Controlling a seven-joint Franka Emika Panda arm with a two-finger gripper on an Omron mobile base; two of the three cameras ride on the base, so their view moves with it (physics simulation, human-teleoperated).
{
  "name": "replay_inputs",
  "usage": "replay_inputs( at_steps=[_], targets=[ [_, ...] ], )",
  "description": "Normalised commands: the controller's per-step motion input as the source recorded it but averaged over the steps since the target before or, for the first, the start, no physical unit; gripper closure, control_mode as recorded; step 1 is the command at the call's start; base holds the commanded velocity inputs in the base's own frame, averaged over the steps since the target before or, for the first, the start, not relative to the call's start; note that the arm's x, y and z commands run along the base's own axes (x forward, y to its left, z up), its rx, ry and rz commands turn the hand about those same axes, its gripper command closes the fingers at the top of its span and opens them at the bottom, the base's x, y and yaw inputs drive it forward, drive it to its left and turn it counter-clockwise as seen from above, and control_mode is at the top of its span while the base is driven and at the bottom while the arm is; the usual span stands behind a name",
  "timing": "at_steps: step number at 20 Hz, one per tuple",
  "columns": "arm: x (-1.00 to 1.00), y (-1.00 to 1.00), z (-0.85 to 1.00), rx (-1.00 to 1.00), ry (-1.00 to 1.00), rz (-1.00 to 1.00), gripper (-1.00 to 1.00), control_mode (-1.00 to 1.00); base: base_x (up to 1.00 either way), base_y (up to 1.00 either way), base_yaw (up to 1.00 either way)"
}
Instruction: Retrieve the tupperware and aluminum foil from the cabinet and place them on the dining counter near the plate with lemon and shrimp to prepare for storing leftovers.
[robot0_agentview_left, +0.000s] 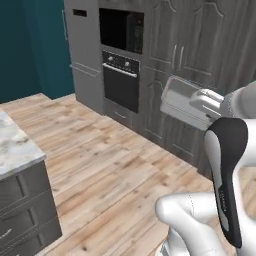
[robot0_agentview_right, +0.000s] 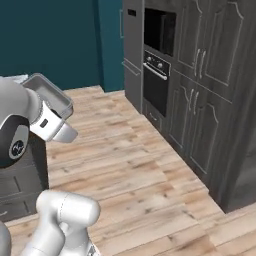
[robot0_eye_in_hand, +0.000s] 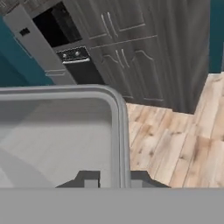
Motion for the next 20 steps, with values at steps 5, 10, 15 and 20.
replay_inputs(
  at_steps=[5,10,15,20],
  targets=[
    [0.00,0.00,0.00,0.00,0.00,0.00,1.00,1.00,0.97,-0.19,0.51],
    [0.00,0.00,0.00,0.00,0.00,0.00,1.00,1.00,0.99,-0.22,0.50],
    [0.00,0.00,0.00,0.00,0.00,0.00,1.00,1.00,0.68,-0.29,0.54],
    [0.00,0.00,0.00,0.00,0.00,0.00,1.00,1.00,0.55,-0.51,0.53]
  ],
)
